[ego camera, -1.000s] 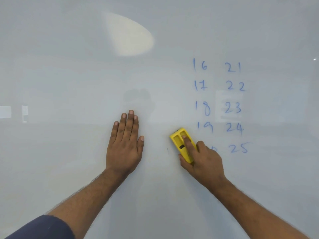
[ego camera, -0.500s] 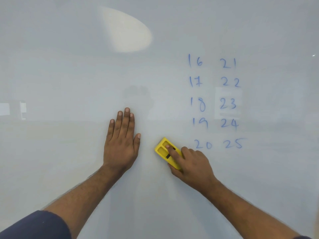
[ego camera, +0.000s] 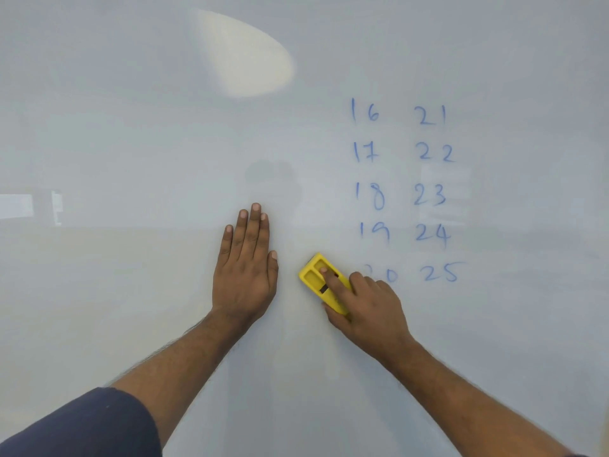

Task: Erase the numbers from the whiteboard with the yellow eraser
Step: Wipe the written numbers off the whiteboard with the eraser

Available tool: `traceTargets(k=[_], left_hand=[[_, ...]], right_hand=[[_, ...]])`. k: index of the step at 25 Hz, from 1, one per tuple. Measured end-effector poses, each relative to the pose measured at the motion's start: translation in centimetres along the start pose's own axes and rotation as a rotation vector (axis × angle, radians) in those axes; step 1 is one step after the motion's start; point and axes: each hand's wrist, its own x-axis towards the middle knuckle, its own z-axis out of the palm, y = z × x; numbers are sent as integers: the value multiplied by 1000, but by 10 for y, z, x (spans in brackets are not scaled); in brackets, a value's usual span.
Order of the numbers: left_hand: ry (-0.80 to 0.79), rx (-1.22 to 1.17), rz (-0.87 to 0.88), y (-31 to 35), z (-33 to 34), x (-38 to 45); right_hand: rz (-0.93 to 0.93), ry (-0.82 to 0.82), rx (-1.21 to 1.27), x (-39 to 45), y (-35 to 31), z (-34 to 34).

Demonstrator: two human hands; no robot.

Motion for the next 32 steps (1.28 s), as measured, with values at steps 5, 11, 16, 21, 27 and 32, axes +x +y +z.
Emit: traceTargets(k=[5,11,16,21,27,32], left_hand=[[-6,-2,-1,11,1,16],[22,-5,-61,36,4,36],[13,11,-79,42,1,35],[-57,80,79,29,-11,44],[-11,18,48,32,-14,83],[22,-42,58,34,-4,98]], right_hand=[[120,27,-67,-4,68,-18],[133,66,-4,23,76,-22],[-92,10,-53,-5,90,-18],[44,86,-25,34,118,-33],[-26,116,-7,56,73,-26],[-73,76,-104,36,105,-32]])
